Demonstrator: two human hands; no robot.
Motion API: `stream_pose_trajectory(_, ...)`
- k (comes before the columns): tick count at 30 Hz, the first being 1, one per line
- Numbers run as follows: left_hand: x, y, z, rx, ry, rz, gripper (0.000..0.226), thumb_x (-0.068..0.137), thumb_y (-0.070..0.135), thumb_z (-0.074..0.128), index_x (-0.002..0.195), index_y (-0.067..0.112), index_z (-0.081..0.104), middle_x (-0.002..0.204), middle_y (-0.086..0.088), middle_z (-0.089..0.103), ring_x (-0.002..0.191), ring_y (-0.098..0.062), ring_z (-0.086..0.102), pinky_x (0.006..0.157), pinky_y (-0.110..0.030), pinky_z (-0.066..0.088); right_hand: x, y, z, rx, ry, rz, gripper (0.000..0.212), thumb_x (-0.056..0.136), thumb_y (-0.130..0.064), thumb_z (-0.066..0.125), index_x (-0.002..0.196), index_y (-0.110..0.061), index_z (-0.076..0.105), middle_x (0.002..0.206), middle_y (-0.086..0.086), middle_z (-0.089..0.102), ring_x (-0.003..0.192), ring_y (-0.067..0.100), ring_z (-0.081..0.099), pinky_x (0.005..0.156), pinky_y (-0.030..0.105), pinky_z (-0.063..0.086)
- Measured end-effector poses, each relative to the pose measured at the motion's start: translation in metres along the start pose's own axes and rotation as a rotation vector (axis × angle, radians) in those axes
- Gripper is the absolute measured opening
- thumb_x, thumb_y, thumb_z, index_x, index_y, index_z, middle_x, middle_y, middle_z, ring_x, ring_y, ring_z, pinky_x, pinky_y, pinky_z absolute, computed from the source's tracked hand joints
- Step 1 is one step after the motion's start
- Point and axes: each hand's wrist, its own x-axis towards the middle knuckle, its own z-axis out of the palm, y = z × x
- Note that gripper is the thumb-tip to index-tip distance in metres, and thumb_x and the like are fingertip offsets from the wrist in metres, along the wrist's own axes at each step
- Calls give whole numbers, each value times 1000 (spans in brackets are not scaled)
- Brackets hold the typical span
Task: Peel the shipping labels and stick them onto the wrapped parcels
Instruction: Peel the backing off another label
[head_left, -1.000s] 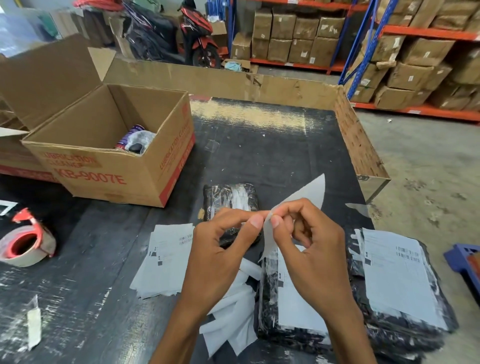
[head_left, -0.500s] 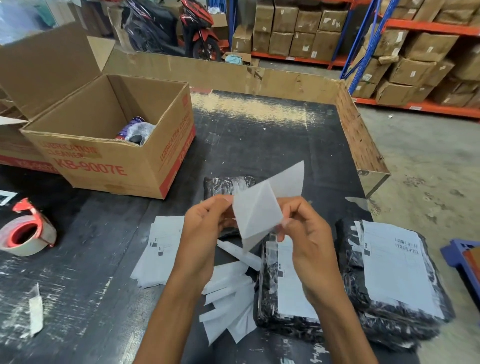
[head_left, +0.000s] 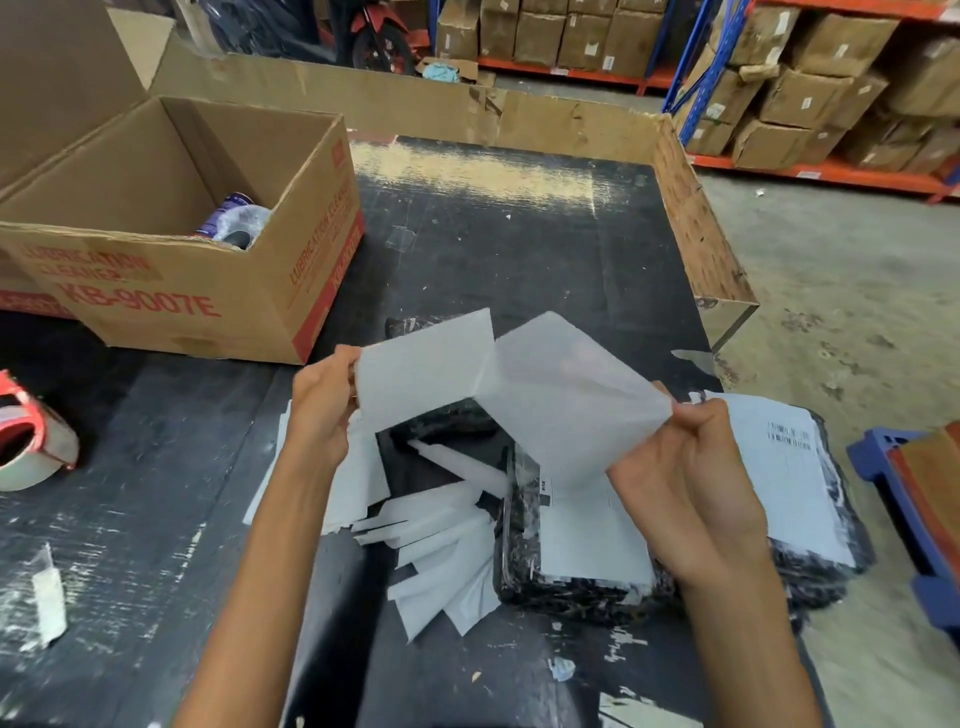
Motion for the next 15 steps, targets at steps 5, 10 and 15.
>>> stream_pose_trajectory(5,13,8,-24,-5,164,73,28,98,14,51,72,11,60,52,9,59,40,-3,50,43,-18,41,-26,12,20,-533,-36,-483,27,87,-8,34,73,-26,49,98,-15,65,108,6,58,89,27,47)
stream_pose_trajectory(10,-12,14,-34,58,258,211,25,91,14,51,70,16,64,50,13,55,46,-2,48,45,-17,41,-26,101,-1,-1693,-471,-512,24,95,-20,47,111,-7,58,156,-4,45,151,7,29,121,30,28)
stream_pose_trajectory(15,-46,18,-43,104,288,348,23,96,9,48,88,-1,67,65,6,54,48,3,47,47,-12,38,-2,165,-28,-2067,-602,65,35,107,-24,41,132,-5,57,170,10,11,158,22,6,126,31,5)
